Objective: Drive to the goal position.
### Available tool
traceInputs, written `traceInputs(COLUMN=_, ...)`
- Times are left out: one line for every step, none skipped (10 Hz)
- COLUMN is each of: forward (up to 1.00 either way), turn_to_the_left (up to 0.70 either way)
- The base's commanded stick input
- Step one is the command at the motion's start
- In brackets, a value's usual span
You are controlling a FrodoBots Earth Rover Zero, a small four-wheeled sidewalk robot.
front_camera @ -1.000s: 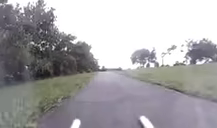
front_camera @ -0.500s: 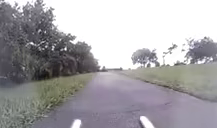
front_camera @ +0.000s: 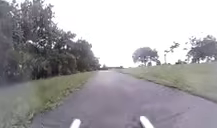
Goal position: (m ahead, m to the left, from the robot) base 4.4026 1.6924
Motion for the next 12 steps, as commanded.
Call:
traceInputs(forward=0.7, turn_to_the_left=0.0)
traceInputs(forward=0.7, turn_to_the_left=0.0)
traceInputs(forward=0.7, turn_to_the_left=0.0)
traceInputs(forward=0.7, turn_to_the_left=0.0)
traceInputs(forward=0.7, turn_to_the_left=0.0)
traceInputs(forward=0.7, turn_to_the_left=0.0)
traceInputs(forward=0.7, turn_to_the_left=0.0)
traceInputs(forward=0.7, turn_to_the_left=0.0)
traceInputs(forward=0.7, turn_to_the_left=0.0)
traceInputs(forward=0.7, turn_to_the_left=0.0)
traceInputs(forward=0.7, turn_to_the_left=0.0)
traceInputs(forward=0.7, turn_to_the_left=0.0)
